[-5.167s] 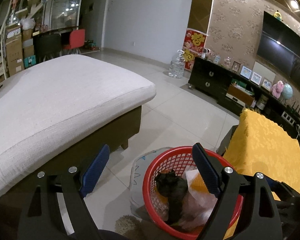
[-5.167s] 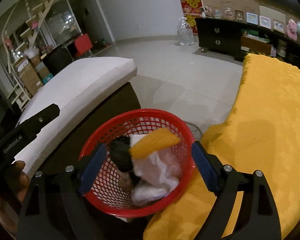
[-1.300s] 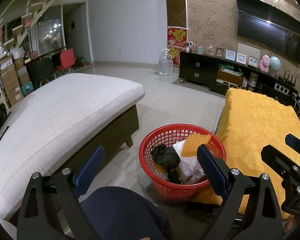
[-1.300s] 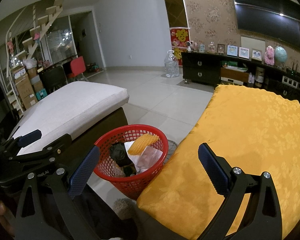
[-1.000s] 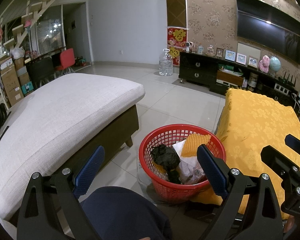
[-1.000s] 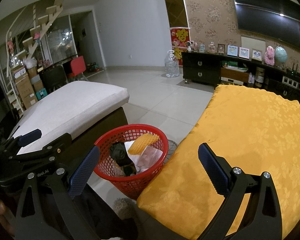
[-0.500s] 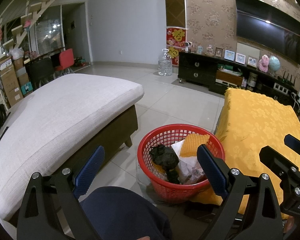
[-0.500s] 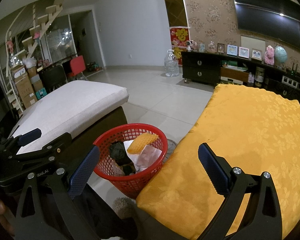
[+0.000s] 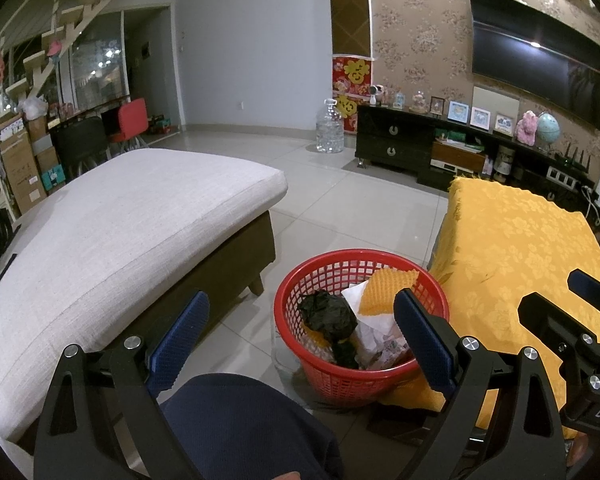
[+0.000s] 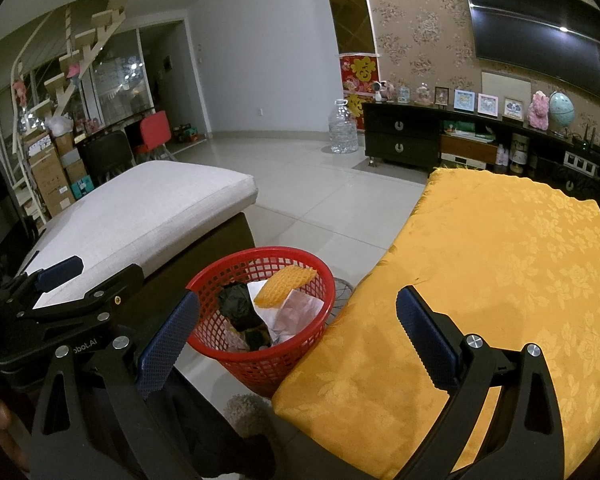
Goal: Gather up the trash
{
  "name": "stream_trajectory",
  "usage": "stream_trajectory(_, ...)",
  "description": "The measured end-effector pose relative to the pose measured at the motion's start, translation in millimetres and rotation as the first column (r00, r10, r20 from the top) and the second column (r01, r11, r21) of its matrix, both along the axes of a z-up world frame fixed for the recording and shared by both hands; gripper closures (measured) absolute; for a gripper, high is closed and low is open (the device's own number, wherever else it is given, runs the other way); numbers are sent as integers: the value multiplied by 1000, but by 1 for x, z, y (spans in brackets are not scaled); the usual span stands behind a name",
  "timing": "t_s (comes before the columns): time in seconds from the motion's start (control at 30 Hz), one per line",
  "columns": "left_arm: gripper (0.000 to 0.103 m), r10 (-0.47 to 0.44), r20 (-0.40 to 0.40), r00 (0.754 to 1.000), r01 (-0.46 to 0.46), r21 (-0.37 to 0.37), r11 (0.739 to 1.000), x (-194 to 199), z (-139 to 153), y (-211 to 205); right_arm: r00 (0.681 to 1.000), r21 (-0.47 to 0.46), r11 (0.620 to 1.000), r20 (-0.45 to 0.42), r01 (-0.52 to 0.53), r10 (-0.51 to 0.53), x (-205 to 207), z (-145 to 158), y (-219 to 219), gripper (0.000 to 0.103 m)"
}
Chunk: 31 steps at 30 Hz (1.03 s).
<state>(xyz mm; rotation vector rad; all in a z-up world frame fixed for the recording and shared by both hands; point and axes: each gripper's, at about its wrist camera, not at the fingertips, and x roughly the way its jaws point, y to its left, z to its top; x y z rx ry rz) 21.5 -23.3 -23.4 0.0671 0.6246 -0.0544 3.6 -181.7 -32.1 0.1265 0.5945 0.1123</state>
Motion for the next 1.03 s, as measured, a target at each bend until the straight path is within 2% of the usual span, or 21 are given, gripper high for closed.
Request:
stream_trajectory(0.7,13,-31,33,999,31,-3,1000,0,2,-12,1000,28,999,-14,17,-17,-3,-6,-8,7)
stream_trajectory(0.8,13,-50,17,999,50,-16,999,5,-2,-14,999,27,998,-14,51,-51,-5,-6,-27,7)
stream_trajectory(0.9,13,-53,-5,999,53,-15,998,10,-8,-17,992,0,992,-23,127,-127,-12,-9,-66,7)
stream_trajectory(0.97,13,-59,-20,998,58,-10,998,15,-15,-21,977,-43,978,-41,206,-208,-20,-15,-106,7)
stream_trajectory(1.03,13,-60,-35,998,61,0,998,20,-21,-26,946,-85,947,-75,311,-317,-31,-26,-156,7)
